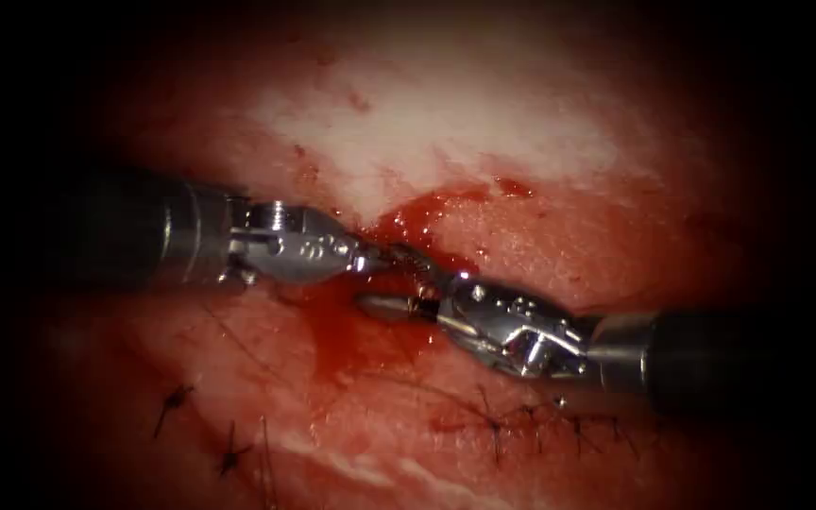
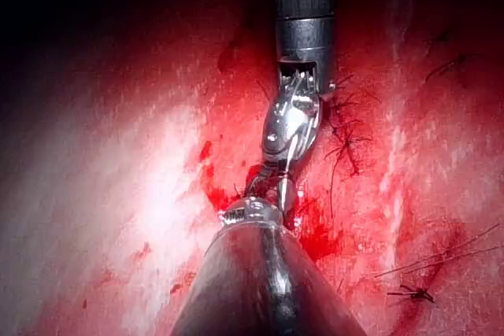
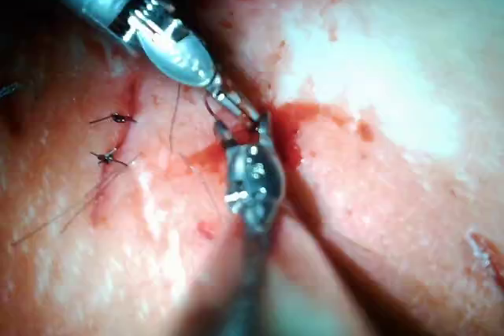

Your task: Wound Closure

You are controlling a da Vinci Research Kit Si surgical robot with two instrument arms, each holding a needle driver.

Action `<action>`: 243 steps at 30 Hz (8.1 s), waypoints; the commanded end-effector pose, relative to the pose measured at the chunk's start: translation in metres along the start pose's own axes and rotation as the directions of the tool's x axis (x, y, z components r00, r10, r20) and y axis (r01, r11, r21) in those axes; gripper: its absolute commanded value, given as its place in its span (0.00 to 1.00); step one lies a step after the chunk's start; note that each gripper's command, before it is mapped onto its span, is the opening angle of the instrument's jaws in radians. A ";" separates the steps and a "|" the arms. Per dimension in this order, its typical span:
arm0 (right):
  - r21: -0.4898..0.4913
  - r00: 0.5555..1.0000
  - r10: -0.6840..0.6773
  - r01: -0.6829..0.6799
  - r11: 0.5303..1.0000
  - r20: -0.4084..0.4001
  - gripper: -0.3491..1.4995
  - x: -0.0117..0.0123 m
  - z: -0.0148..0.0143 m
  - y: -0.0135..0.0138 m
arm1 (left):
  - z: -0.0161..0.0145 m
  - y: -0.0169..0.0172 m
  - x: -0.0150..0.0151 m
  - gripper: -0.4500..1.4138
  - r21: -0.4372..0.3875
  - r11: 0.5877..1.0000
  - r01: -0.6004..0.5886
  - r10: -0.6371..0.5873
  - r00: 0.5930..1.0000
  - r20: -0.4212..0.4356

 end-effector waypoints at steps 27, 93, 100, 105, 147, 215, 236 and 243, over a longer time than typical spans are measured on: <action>0.068 0.999 0.032 -0.035 0.997 0.036 0.40 -0.0015 0.0010 -0.0007 | 0.0006 -0.0020 0.0008 0.00 -0.037 0.999 -0.026 0.028 0.998 0.061; -0.145 0.916 0.196 -0.260 0.955 -0.350 0.32 -0.0022 -0.0025 0.0020 | 0.0036 0.0022 -0.0019 0.00 -0.071 0.997 -0.005 0.006 1.000 0.006; -0.221 0.913 0.191 -0.283 0.933 -0.359 0.32 -0.0024 -0.0023 0.0020 | 0.0043 0.0014 -0.0022 0.00 -0.061 0.998 -0.002 0.003 1.000 0.008; -0.286 0.906 0.185 -0.306 0.908 -0.380 0.32 -0.0024 -0.0027 0.0023 | 0.0050 0.0011 -0.0028 0.00 -0.055 0.998 0.003 -0.003 1.000 0.011; -0.464 0.982 0.081 -0.152 0.873 -0.169 0.00 -0.0055 0.0009 0.0032 | 0.0025 0.0044 -0.0023 0.00 -0.036 0.999 0.019 -0.019 1.000 0.019; -0.279 0.996 0.014 -0.040 0.960 -0.092 0.70 -0.0027 -0.0090 -0.0032 | -0.0276 -0.0054 0.0005 0.00 0.142 0.946 0.290 -0.248 0.935 -0.253; -0.282 0.995 0.008 -0.035 0.959 -0.097 0.69 -0.0031 -0.0089 -0.0027 | -0.0386 -0.0075 0.0020 0.00 0.209 0.910 0.358 -0.261 0.887 -0.382; -0.285 0.995 0.008 -0.036 0.958 -0.097 0.69 -0.0031 -0.0090 -0.0026 | -0.0366 -0.0066 0.0030 0.00 0.226 0.904 0.364 -0.257 0.883 -0.393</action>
